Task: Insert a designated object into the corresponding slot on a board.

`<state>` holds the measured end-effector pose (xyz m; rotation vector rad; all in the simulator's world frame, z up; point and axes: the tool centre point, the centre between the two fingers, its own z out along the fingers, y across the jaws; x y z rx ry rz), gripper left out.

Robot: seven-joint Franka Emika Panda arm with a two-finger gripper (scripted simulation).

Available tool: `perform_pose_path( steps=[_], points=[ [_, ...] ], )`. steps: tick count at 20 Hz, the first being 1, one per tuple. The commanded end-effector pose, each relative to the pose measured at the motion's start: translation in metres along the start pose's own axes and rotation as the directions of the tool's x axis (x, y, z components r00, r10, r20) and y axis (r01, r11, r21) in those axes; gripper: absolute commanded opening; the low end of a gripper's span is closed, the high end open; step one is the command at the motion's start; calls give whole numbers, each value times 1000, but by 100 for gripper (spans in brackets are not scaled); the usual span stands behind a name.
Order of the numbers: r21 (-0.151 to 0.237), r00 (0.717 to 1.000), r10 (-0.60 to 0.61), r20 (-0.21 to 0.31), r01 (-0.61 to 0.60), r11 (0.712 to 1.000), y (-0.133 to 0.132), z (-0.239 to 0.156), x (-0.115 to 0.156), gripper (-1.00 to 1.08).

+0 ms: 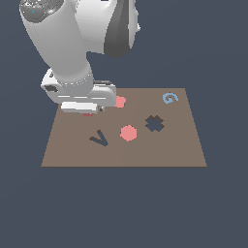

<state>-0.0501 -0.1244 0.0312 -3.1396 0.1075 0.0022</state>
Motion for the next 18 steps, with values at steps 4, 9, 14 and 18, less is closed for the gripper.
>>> perform_pose_path(
  steps=[4, 9, 14, 18],
  points=[
    [0, 1000, 0, -1, 0, 1000, 0, 1, 0, -100],
    [0, 1000, 0, -1, 0, 1000, 0, 1, 0, -100],
    [0, 1000, -5, -1, 5, 1000, -1, 0, 1, -100],
    [0, 999, -49, -1, 49, 999, -12, 0, 8, -100]
  ],
)
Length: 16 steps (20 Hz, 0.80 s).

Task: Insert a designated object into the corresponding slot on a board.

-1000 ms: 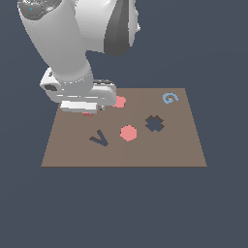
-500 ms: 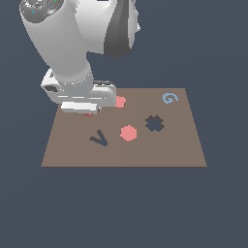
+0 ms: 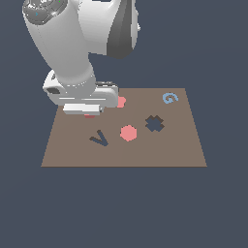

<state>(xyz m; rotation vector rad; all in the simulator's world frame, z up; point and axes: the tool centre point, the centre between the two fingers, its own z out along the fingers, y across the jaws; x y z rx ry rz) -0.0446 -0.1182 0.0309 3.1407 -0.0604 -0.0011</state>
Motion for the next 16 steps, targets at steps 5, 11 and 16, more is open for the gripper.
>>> perform_pose_path(
  steps=[5, 11, 16],
  points=[
    [0, 989, -146, -1, 146, 989, -38, -2, 22, -100],
    [-1, 923, -385, -1, 385, 923, -106, -5, 46, -100],
    [-1, 828, -560, -1, 560, 828, -165, -8, 52, -100]
  ],
)
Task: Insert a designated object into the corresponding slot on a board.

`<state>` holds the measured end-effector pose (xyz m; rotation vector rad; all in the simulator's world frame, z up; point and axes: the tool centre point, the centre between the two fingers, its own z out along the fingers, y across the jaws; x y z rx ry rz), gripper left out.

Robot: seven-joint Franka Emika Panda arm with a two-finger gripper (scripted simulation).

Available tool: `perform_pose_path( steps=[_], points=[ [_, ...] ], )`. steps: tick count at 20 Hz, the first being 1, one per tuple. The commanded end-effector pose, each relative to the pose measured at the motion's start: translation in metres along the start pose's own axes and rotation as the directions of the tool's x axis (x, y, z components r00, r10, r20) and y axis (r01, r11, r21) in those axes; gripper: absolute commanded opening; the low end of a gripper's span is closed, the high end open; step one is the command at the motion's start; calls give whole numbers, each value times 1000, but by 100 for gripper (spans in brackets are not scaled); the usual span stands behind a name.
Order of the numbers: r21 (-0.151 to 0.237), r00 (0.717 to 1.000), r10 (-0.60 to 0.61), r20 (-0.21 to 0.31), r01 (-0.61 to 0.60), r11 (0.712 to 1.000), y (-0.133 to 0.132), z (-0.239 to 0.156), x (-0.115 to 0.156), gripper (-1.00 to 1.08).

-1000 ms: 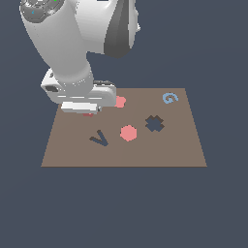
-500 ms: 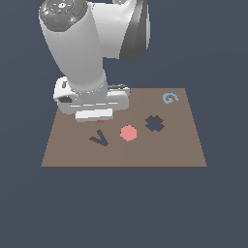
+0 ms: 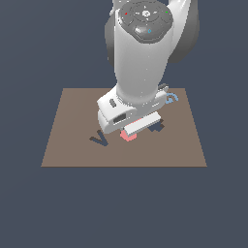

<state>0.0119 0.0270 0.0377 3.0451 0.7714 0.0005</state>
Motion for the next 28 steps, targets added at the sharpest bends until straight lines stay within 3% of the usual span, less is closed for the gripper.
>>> perform_pose_path(
  steps=[1, 8, 18, 19, 28],
  points=[
    [0, 995, -96, 0, 96, 995, -23, -1, 15, -100],
    [0, 968, -249, 0, 249, 968, -66, -3, 32, -100],
    [1, 965, -263, 1, 263, 965, -70, 7, 32, -100],
    [1, 965, -263, 1, 263, 965, -70, 7, 32, 100],
    [1, 965, -263, 1, 263, 965, -70, 7, 32, 100]
  ],
)
